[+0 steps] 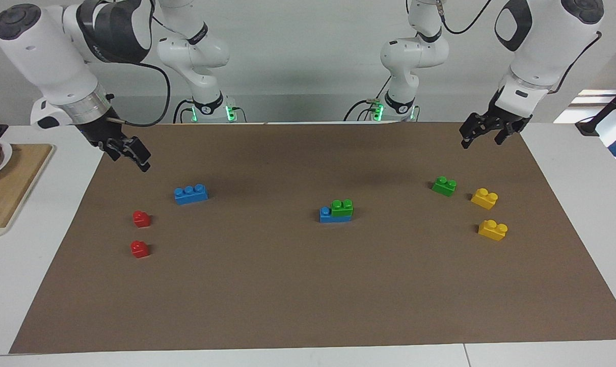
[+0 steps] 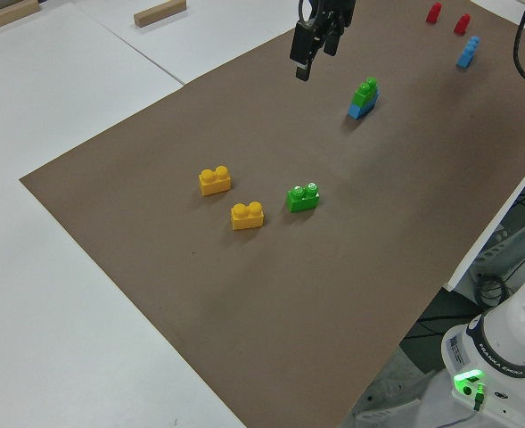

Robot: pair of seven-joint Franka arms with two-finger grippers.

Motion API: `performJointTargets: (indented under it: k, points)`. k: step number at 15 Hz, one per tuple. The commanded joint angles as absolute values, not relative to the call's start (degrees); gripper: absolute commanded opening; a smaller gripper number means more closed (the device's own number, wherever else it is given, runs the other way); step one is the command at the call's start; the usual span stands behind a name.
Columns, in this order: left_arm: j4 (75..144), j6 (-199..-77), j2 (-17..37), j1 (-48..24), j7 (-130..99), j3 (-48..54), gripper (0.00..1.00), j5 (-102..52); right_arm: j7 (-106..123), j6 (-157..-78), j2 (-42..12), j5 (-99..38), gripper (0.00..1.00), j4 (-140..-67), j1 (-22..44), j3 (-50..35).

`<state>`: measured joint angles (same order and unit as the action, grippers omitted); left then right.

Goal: Remove green block with left arm and hold with right
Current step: 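Move both grippers toward the green-and-blue brick pair in the middle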

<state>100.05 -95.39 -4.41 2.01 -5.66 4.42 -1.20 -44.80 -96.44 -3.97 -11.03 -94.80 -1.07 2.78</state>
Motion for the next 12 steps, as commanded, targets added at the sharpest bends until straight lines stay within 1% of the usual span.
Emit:
performJointTargets:
  k: [1,5,7,9,12]
  points:
    - [101.9,-94.7,-6.0,2.1,-6.3,4.5,1.00,-1.9,-57.0,-95.9,-5.5,-17.6,0.96,-95.6,-1.3,2.6]
    - [104.4,-95.0,-7.3,1.8,-9.6,4.9,1.00,-1.9,-66.9,-97.1,-7.9,-27.6,0.96,-97.2,0.3,2.5]
    - [106.2,-96.1,-8.2,-0.6,-16.9,4.9,1.00,-2.0,-68.5,-99.4,-8.4,-32.1,0.96,-99.0,2.5,2.6]
    - [106.6,-97.7,-8.3,-4.0,-28.1,4.8,1.00,-2.0,-72.8,-102.7,-8.8,-35.1,0.96,-100.6,5.3,2.6]
    - [107.8,-103.2,-8.3,-9.0,-49.4,4.9,1.00,-2.0,-79.6,-107.2,-9.8,-40.9,0.96,-101.8,7.7,2.6]
